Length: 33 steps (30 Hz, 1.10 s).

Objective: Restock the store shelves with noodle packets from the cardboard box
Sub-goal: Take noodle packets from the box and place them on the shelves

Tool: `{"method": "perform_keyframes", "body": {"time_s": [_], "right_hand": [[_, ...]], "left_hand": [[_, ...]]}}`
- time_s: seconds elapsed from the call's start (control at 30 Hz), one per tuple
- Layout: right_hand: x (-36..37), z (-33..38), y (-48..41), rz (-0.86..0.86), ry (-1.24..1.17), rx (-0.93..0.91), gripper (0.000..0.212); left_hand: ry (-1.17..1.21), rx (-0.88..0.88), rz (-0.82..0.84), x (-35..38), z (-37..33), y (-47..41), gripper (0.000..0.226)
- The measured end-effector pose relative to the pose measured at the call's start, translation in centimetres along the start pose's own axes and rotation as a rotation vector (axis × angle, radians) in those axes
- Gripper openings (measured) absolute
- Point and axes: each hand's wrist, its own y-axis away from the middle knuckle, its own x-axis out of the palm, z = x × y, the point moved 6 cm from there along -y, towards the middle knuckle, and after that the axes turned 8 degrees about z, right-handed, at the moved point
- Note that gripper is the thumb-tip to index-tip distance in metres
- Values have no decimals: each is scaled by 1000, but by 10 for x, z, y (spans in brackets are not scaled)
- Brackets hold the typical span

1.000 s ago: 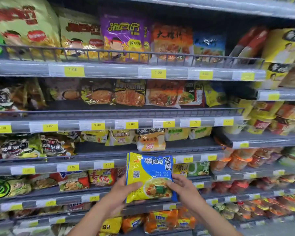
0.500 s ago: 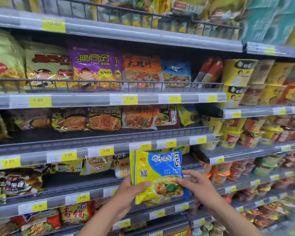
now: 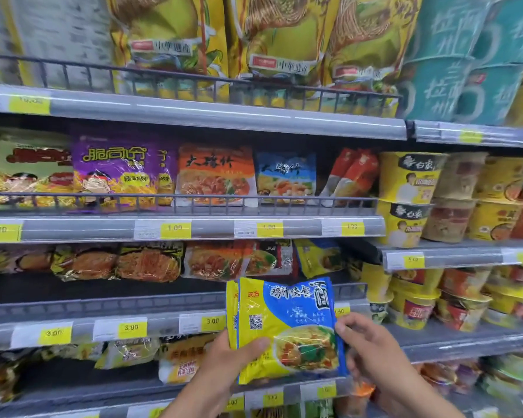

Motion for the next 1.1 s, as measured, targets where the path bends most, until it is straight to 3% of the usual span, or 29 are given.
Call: {"method": "perform_keyframes", "body": {"time_s": [0.07, 0.13, 0.27, 0.37, 0.4, 0.63, 0.77, 0.93, 1.1], "right_hand": [[-15, 4, -10, 3, 30, -11, 16], [-27, 5, -21, 16, 61, -11, 16], [-36, 5, -37, 100, 112, 0, 15], [-40, 7, -41, 223, 130, -30, 22], [-40, 8, -42, 248, 136, -39, 24], [-60, 6, -70, 145, -145, -20, 29], [-73, 16, -89, 26, -265, -59, 28], [-86, 34, -110, -149, -97, -174, 25], [-79, 44, -125, -258, 359, -253, 22]], "left_hand": [[-18, -2, -32, 12, -4, -8, 62], [-27, -14, -81, 20, -3, -15, 62], [17, -11, -98, 39, -2, -18, 86], [38, 33, -89, 63, -3, -18, 36], [40, 45, -77, 71, -7, -14, 28], [173, 45, -159, 65, -1, -17, 39], [137, 19, -175, 57, 8, -18, 66], [81, 20, -183, 59, 11, -14, 23], [8, 20, -270, 52, 18, -12, 31]]}}
